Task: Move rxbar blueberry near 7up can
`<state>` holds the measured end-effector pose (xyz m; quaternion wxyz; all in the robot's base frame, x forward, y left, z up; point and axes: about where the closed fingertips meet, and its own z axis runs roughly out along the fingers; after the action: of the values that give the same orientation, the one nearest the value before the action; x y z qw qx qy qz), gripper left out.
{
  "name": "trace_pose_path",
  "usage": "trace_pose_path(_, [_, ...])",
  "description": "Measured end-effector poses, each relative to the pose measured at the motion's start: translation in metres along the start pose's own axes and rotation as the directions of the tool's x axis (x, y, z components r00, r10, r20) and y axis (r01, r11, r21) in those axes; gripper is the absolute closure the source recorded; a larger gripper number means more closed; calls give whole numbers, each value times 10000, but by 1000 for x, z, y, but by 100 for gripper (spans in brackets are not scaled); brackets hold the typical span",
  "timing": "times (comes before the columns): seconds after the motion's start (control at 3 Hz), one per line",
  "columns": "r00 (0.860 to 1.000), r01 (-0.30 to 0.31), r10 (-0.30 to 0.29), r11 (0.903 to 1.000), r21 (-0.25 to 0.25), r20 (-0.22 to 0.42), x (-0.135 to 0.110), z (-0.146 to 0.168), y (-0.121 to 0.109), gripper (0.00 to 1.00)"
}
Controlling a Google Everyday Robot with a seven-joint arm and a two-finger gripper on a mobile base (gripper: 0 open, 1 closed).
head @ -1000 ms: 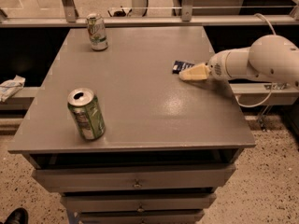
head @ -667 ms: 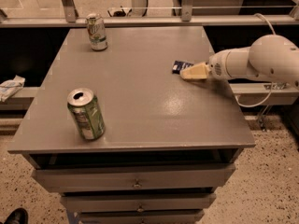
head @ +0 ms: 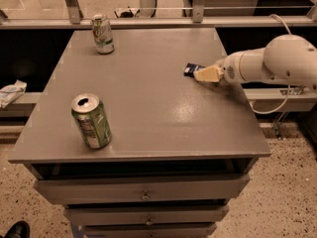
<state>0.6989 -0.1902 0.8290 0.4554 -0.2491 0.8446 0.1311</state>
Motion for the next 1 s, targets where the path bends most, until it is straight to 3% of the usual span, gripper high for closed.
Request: trace_pose_path(1.0, [9999, 157, -157, 9999, -23, 9, -6, -2, 1, 100])
